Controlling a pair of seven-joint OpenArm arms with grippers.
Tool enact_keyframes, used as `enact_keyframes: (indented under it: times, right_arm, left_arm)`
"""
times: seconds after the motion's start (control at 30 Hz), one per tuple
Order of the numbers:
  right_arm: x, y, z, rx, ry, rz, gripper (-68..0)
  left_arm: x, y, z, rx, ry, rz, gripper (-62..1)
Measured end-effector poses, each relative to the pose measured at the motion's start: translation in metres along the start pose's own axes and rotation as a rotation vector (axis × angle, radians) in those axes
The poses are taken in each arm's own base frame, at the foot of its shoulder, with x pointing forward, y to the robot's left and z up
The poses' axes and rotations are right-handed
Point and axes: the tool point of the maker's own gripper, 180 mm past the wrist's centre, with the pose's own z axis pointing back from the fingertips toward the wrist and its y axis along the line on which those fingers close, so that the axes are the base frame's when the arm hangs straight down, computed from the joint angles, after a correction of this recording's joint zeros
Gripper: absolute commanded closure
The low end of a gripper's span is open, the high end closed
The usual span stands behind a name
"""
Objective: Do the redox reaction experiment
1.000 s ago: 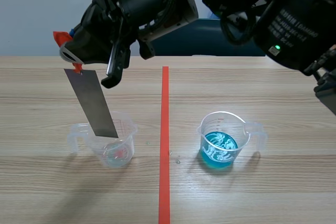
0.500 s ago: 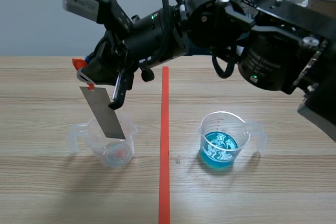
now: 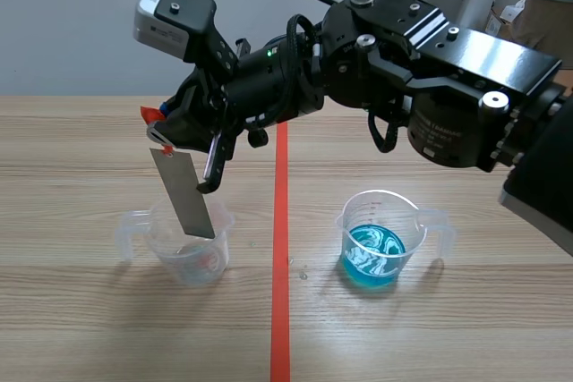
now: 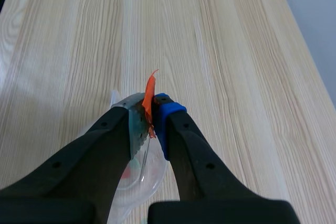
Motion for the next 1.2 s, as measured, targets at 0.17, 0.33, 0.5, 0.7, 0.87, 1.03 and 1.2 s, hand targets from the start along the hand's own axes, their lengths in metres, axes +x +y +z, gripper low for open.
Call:
enact_keyframes:
  times: [0.17,0.33,0.5,0.7,0.87,1.03,1.2]
  right_arm:
    - [-0.011,0.009,-0.003,0.011,0.024,0.005,-0.6]
    - [-0.01,0.013,-0.006,0.022,0.023,0.012,-0.6]
    - [-0.01,0.013,-0.006,0.022,0.024,0.013,-0.6]
    - [-0.011,0.012,-0.006,0.021,0.027,0.016,-0.6]
    - [-0.01,0.012,-0.007,0.02,0.031,0.023,-0.6]
    - [-0.01,0.012,-0.007,0.021,0.031,0.023,-0.7]
    - [-0.014,0.012,-0.006,0.019,0.051,0.033,-20.1]
  left_arm:
    - [0.0,0.0,0.0,0.0,0.0,0.0,-62.3]
    - [0.0,0.0,0.0,0.0,0.0,0.0,-62.3]
    - [0.0,0.0,0.0,0.0,0.0,0.0,-62.3]
    - [0.0,0.0,0.0,0.0,0.0,0.0,-62.3]
    - [0.0,0.0,0.0,0.0,0.0,0.0,-62.3]
    - [0.0,0.0,0.0,0.0,0.0,0.0,-62.3]
    - [0.0,0.0,0.0,0.0,0.0,0.0,-62.3]
